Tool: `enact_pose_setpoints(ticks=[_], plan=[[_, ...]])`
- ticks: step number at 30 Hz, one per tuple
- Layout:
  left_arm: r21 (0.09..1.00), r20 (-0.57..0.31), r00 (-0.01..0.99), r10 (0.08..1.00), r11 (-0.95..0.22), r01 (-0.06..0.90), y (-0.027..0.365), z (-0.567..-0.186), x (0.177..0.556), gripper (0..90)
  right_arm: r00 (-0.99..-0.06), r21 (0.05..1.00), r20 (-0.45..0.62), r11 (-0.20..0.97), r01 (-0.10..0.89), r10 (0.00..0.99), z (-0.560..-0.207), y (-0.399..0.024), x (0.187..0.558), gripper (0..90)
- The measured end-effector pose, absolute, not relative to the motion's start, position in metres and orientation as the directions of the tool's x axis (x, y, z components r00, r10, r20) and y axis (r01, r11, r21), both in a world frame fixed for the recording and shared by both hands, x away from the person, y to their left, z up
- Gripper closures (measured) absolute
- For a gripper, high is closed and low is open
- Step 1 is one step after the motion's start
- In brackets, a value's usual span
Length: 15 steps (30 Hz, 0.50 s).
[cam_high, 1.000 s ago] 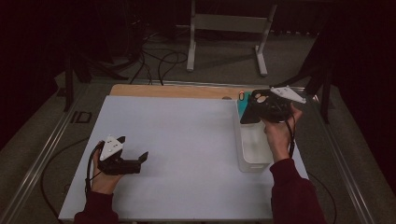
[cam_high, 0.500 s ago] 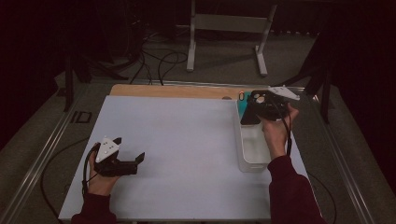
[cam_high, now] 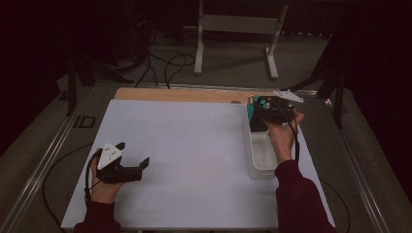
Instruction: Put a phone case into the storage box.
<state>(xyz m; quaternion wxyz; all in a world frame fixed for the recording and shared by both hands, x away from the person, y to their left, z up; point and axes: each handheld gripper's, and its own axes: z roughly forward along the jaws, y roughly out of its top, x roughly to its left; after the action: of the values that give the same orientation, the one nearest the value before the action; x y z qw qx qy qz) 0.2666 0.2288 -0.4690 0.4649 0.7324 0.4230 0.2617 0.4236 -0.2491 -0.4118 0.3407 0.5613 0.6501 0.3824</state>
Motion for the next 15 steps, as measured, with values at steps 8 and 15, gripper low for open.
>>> enact_pose_setpoints(ticks=[8,15], plan=[[0.908,-0.019,0.502,0.865,-0.196,0.371,0.231,-0.467,0.266,0.0,-0.115,0.867,-0.017,0.072,0.494,0.993,-0.423,-0.247,0.435,12.8],[0.912,-0.029,0.503,0.864,-0.183,0.367,0.232,-0.466,0.266,0.0,-0.096,0.848,-0.039,0.084,0.524,0.995,-0.433,-0.244,0.443,12.6]])
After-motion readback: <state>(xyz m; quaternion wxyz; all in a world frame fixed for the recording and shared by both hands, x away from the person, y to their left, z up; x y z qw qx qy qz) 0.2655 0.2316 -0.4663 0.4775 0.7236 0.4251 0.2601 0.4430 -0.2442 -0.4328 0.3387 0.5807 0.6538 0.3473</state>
